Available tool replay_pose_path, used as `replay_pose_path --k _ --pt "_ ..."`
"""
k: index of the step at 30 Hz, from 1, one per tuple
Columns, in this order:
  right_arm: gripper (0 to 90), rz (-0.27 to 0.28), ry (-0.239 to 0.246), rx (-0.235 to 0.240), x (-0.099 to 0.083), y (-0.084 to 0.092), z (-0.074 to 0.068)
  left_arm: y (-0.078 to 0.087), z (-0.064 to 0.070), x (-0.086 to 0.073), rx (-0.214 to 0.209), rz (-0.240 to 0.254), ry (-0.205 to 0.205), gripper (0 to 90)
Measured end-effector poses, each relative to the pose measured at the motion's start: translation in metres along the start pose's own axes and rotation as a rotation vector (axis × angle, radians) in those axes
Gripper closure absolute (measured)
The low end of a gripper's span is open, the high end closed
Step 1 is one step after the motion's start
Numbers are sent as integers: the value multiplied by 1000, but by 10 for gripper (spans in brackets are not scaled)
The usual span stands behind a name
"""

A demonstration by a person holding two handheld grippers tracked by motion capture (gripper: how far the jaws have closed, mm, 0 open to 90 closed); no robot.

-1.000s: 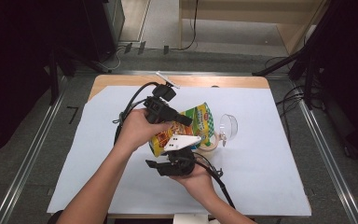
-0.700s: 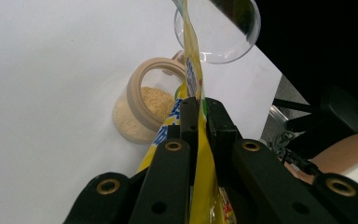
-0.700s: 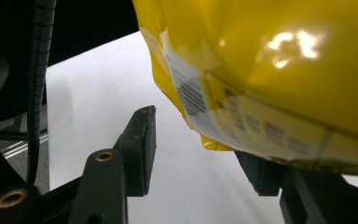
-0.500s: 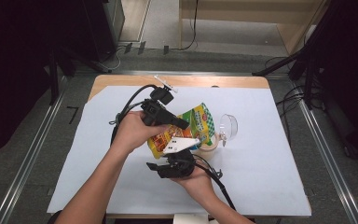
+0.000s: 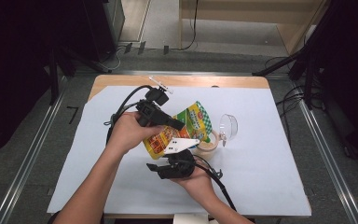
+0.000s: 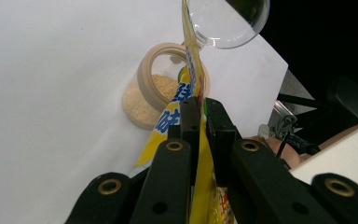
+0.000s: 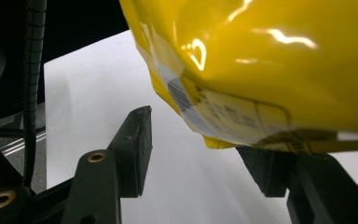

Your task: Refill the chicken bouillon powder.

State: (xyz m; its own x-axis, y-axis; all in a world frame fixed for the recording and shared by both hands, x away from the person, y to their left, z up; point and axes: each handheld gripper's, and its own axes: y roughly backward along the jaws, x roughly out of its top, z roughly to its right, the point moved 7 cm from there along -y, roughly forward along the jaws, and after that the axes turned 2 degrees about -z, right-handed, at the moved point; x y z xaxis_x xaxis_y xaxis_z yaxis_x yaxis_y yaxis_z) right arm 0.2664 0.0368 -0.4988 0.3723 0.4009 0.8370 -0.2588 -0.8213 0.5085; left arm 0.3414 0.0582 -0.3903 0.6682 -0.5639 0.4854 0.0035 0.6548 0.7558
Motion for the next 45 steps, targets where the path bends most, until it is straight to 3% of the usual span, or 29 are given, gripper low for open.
replay_pose_path --k 9,16,22,32,35,45 --pt "469 -2 -7 -16 -6 3 6 2 -4 -6 -1 -1 -1 893" --pt "469 -18 23 -29 -9 2 6 3 -7 -11 1 -7 5 892" --pt "499 -24 45 -24 -11 0 7 -4 -5 -12 -31 -8 1 889" --pt "521 -40 36 -25 -10 1 11 -8 -6 -10 -12 11 -13 875" --pt "526 -57 57 -26 -10 0 11 -15 -7 -10 3 -3 -21 855" --pt "524 -63 67 -36 -11 -1 11 -18 -7 -4 6 46 -56 829"
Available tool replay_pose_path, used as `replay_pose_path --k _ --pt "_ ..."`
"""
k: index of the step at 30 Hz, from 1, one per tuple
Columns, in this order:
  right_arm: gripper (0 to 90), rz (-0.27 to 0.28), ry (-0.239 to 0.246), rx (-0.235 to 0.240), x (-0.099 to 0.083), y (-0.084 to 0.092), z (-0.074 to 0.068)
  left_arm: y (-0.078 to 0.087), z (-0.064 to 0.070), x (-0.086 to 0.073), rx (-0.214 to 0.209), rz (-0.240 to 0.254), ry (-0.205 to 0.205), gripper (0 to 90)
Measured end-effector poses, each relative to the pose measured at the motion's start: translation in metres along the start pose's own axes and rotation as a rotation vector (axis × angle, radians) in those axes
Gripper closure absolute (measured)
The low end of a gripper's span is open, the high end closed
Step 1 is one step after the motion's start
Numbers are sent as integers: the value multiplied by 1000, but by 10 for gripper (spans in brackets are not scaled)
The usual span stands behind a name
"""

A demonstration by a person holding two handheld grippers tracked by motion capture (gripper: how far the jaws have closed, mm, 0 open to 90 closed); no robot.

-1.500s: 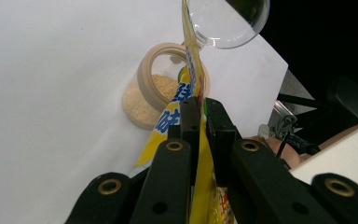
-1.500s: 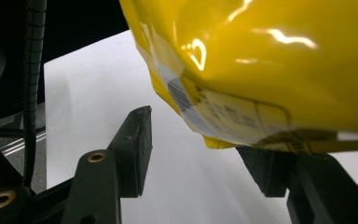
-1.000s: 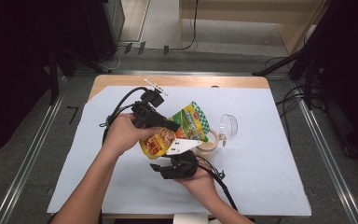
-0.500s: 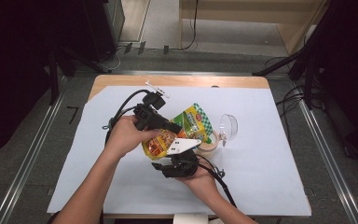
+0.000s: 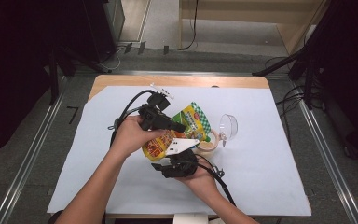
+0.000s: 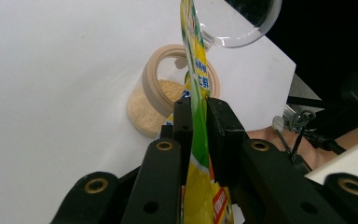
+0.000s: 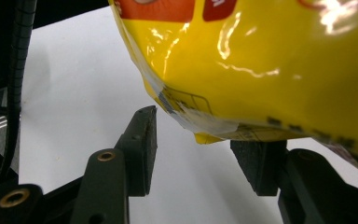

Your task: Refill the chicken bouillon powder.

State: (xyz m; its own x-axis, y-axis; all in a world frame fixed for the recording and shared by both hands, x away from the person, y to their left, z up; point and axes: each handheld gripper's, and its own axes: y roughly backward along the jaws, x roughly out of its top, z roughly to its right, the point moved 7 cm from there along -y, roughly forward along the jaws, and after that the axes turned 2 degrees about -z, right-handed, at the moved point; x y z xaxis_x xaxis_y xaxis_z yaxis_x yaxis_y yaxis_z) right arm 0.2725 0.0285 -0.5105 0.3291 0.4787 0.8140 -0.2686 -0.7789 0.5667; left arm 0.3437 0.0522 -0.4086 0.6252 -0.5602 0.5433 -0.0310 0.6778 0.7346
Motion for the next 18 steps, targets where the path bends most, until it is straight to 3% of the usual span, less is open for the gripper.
replay_pose_path --k 11,18 --pt "503 16 -29 31 -2 0 1 4 -1 -4 -12 -13 -10 900" --pt "488 22 -4 16 -3 2 0 13 -3 -9 -33 -13 -28 900"
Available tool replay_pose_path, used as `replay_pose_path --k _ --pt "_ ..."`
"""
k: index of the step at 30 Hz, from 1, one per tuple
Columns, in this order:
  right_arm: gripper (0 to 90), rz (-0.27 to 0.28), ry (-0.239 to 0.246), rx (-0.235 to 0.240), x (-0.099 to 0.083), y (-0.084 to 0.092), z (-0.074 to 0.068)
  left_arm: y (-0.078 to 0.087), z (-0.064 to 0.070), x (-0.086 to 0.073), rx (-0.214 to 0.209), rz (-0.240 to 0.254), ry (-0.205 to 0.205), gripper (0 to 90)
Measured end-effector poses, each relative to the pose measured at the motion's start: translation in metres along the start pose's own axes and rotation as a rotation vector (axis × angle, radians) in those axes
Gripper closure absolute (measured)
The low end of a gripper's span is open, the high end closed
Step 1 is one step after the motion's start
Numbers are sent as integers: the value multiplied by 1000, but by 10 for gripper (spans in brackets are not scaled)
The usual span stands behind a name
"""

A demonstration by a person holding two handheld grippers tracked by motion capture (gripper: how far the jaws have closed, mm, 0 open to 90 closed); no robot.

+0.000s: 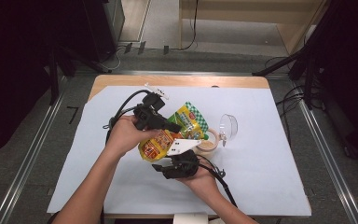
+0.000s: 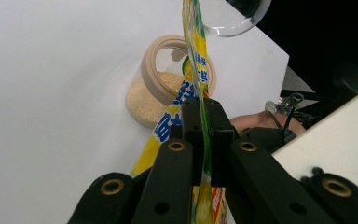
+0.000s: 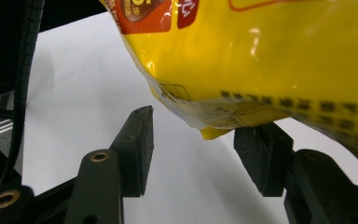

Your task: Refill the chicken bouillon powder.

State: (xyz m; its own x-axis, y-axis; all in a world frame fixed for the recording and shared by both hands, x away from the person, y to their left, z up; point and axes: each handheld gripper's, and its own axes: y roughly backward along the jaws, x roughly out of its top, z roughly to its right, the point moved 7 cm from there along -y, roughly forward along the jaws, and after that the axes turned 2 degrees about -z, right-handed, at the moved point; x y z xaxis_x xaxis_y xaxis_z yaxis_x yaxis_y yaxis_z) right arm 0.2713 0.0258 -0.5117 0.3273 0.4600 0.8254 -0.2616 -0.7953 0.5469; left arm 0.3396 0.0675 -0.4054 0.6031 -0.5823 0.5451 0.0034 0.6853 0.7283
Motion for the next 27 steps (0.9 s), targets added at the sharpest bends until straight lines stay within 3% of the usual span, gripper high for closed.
replay_pose_path --k 5,14,27 --pt "484 9 -1 -5 0 3 1 5 0 -4 6 -6 -14 900" --pt "478 9 -15 -19 -1 9 2 10 -5 -12 5 -6 -4 896" --pt "466 34 -46 -17 0 26 -1 23 -10 -18 -38 54 5 899"
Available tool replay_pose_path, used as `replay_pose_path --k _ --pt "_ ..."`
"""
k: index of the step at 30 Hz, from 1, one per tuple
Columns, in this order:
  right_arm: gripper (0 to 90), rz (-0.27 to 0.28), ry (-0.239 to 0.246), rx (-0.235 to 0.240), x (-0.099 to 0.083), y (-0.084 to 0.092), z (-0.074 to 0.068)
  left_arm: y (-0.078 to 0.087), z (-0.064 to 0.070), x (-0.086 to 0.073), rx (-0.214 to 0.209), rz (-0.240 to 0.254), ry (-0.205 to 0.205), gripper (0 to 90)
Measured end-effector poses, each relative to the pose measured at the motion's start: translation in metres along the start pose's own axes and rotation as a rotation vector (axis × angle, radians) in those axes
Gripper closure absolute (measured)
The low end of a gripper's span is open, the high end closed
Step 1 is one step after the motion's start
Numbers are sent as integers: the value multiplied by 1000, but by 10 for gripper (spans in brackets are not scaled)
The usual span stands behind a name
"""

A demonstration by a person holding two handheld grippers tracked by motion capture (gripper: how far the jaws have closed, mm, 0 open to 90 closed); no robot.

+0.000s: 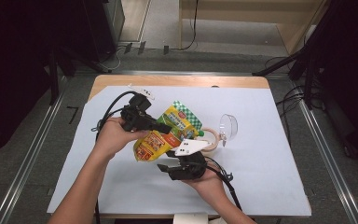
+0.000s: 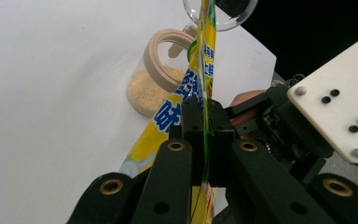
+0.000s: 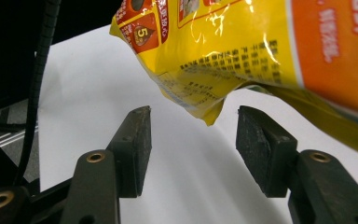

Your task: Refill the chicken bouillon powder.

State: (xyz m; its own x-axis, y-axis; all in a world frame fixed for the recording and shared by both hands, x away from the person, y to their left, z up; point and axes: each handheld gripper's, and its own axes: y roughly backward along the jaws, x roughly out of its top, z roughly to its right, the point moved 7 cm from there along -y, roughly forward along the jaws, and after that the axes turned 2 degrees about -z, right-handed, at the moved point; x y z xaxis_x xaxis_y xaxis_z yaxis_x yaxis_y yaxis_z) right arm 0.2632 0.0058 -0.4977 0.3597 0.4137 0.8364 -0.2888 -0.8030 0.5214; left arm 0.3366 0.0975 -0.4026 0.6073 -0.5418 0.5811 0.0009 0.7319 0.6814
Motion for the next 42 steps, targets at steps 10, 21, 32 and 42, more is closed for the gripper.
replay_pose_path --k 10,21,32,42 --pt "457 17 -19 -19 -4 20 1 15 -26 0 41 103 44 900" --pt "456 25 -42 -41 -11 33 7 9 -57 4 127 174 34 900" --pt "456 28 -41 -43 -9 34 8 -2 -76 -9 134 174 75 900" --pt "456 3 -39 -54 -9 35 9 4 -73 -16 130 169 63 893"
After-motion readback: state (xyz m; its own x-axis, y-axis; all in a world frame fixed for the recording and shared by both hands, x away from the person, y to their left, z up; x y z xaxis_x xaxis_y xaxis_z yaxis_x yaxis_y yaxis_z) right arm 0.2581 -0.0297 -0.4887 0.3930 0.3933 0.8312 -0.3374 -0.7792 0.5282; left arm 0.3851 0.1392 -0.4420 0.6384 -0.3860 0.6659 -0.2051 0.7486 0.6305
